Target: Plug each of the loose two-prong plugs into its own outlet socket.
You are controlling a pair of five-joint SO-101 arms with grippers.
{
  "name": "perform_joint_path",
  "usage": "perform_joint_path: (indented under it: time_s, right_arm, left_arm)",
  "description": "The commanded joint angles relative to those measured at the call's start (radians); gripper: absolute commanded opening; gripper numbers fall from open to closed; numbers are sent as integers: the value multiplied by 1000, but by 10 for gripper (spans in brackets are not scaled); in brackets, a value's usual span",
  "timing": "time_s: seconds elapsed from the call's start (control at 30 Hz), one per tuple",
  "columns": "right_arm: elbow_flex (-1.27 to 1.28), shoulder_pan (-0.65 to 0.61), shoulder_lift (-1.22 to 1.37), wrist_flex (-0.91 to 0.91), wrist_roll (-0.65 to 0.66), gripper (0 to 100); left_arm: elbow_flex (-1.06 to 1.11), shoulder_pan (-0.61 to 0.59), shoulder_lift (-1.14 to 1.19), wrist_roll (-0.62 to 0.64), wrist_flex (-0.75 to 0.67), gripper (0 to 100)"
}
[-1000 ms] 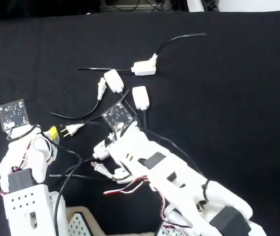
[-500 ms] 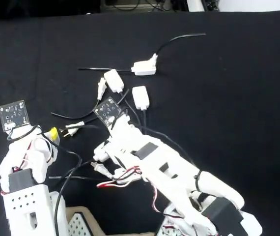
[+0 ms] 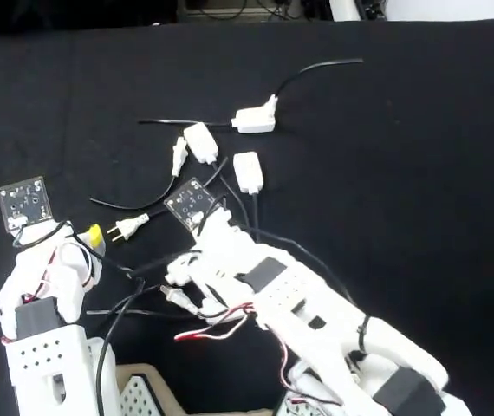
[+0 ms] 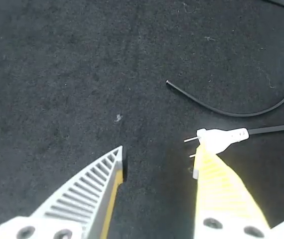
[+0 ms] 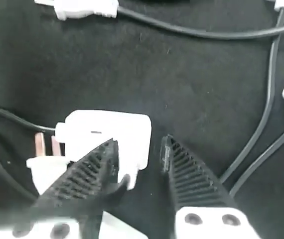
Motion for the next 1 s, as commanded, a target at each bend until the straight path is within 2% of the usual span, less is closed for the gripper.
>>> perform_joint_path:
  time_s: [0.0,0.13,0.33,0.57,0.97]
  right_arm:
    - [-33,-11,-48,5,-17,145]
    - [-36,-11,-53,3,-17,136]
    - [-12,-11,-48,-92,-18,21]
    - [-7,-9,-48,-83,-18,100]
    - [-5,-11,-47,-140,-20,100]
  left_arm:
    - [-7,-4,-2,8,-25,235]
    - [-7,-4,-2,8,-25,235]
    - [-7,-4,-2,8,-25,235]
    - [-7,-5,-2,8,-23,235]
    - [-7,-5,-2,8,-23,235]
